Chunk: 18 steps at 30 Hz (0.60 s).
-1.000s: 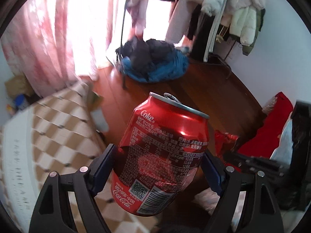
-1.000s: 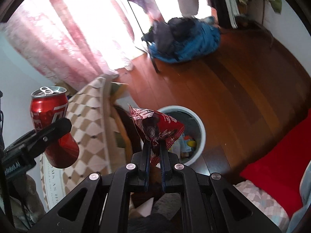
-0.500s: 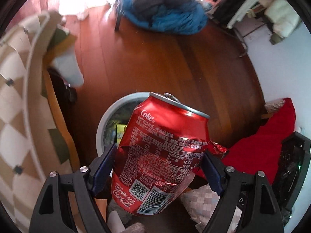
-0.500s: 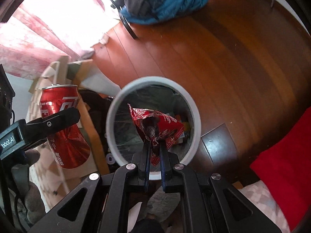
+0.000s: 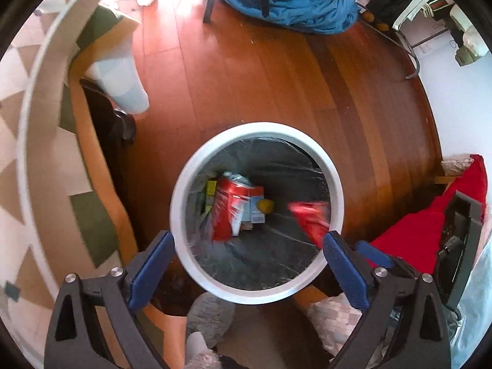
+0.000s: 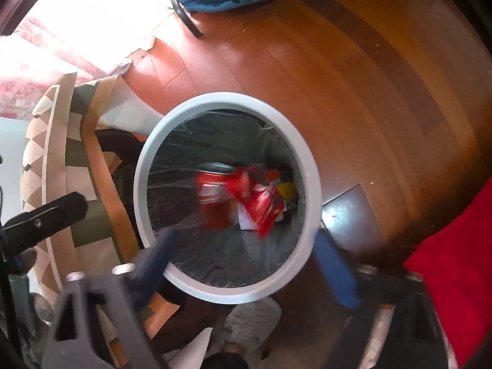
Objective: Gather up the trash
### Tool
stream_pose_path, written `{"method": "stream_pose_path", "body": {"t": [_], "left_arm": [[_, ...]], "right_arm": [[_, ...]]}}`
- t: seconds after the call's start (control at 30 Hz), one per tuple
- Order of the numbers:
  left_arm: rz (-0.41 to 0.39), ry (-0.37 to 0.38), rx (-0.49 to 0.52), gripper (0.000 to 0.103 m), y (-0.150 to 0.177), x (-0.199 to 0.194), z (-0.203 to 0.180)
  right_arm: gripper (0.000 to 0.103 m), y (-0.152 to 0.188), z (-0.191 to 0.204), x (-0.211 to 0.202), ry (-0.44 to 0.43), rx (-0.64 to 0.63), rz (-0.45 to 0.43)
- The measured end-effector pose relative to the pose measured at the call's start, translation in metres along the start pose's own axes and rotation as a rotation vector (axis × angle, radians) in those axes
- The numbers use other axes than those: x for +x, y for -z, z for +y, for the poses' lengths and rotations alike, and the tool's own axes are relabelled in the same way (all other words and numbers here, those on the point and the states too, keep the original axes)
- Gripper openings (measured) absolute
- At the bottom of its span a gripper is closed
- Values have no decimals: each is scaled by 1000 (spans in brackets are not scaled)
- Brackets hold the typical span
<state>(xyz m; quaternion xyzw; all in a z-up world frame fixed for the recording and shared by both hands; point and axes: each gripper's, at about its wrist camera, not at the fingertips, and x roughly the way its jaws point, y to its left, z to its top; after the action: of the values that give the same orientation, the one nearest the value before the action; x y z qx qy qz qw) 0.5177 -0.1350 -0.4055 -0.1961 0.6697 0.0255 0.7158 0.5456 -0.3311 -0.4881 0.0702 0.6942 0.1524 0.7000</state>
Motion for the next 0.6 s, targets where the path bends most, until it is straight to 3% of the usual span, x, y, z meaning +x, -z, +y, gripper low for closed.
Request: {"method": "stream_pose_path", "body": {"t": [0.13,0.33,0.6], "left_arm": [[-56,-78,30,99,12,-22,-1],[-113,-161,62,99,32,-49,-4],[-177,-187,98,99,75,-108,-12]], "right_arm": [[103,9,3,-17,73,-9,0],[103,28,12,-57,173,-11,-43],[103,67,36,-136,167,-47,-112]]}}
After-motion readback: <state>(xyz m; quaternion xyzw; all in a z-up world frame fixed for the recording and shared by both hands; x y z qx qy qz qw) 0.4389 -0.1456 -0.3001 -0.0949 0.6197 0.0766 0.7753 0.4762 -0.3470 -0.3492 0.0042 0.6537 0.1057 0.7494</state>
